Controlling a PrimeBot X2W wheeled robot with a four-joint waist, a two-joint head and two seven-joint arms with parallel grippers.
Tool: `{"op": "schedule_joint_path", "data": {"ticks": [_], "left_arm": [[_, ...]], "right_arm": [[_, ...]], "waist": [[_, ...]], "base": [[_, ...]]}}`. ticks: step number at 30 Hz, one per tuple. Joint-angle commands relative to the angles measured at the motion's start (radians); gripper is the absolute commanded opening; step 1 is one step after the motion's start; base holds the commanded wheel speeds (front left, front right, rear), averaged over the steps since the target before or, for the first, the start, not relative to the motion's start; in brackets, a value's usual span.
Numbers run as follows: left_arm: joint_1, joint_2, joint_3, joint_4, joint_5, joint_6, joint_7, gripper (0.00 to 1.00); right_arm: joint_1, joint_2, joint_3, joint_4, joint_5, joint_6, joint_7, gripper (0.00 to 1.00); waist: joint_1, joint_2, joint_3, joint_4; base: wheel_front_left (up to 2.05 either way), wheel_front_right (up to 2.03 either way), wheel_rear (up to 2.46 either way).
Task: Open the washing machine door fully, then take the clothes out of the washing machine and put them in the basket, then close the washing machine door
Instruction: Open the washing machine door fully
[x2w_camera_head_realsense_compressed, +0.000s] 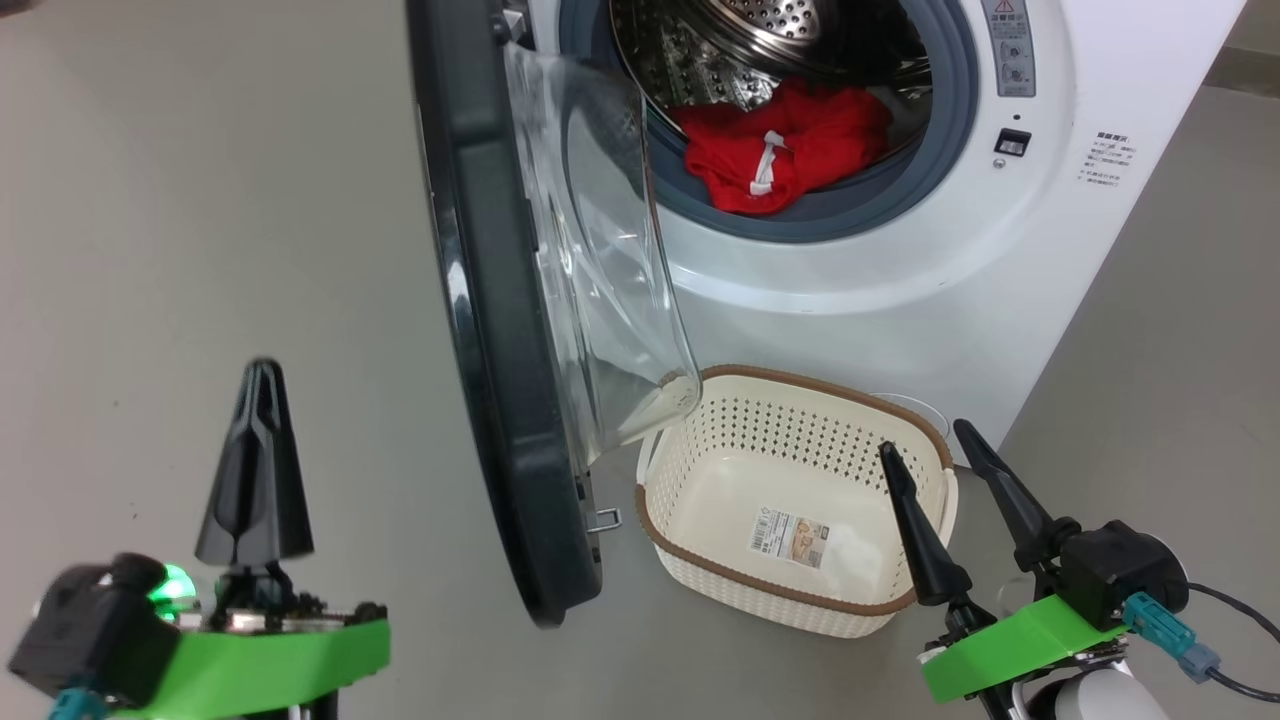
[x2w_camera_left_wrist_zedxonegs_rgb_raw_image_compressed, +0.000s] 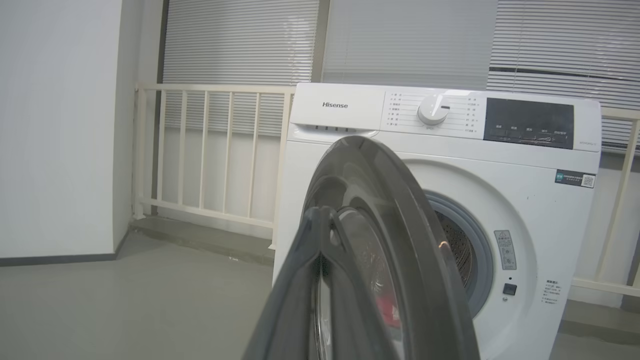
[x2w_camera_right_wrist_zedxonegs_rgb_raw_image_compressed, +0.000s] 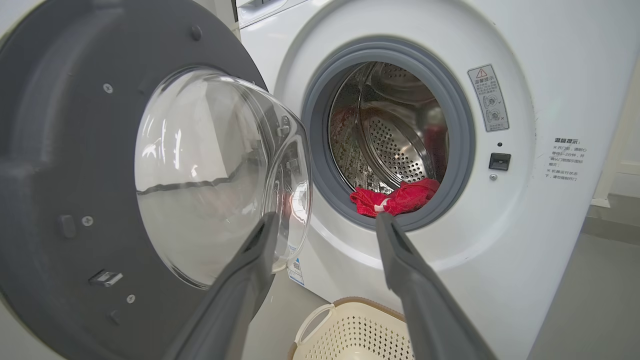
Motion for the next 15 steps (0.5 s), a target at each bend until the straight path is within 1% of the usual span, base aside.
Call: {"op": "schedule_joint_path", "data": {"ticks": [1, 5, 8, 11, 12, 15], "left_arm": [[-0.051, 0.015, 0.027, -0.057, -0.006, -0.002, -0.005, 0.00], [-0.083, 0.015, -0.002, -0.131, -0.007, -0.004, -0.005, 0.00], [-0.098, 0.015, -0.046, -0.171, -0.024, -0.018, -0.005, 0.00], [-0.109, 0.015, -0.093, -0.199, -0.030, -0.024, -0.002, 0.00], [-0.109, 0.015, -0.093, -0.199, -0.030, -0.024, -0.002, 0.00], [-0.112, 0.015, -0.153, -0.213, -0.035, -0.028, 0.016, 0.00]], "right_arm": [[-0.018, 0.002, 0.028, -0.026, 0.009, 0.007, -0.006, 1.00], [-0.028, 0.002, 0.036, -0.026, 0.009, 0.007, -0.006, 1.00], [-0.036, 0.002, 0.045, -0.027, 0.013, 0.007, -0.006, 1.00], [-0.042, 0.002, 0.055, -0.020, 0.015, 0.007, -0.006, 1.00], [-0.042, 0.002, 0.055, -0.020, 0.015, 0.007, -0.006, 1.00], [-0.049, 0.002, 0.062, -0.016, 0.016, 0.007, -0.006, 1.00]], "waist": [[0.0000, 0.0000, 0.003, -0.004], [0.0000, 0.0000, 0.013, -0.012], [0.0000, 0.0000, 0.020, -0.017], [0.0000, 0.0000, 0.028, -0.024], [0.0000, 0.0000, 0.028, -0.024], [0.0000, 0.0000, 0.034, -0.031]], "base": [[0.00, 0.00, 0.00], [0.00, 0.00, 0.00], [0.00, 0.00, 0.00], [0.00, 0.00, 0.00], [0.00, 0.00, 0.00], [0.00, 0.00, 0.00]]}}
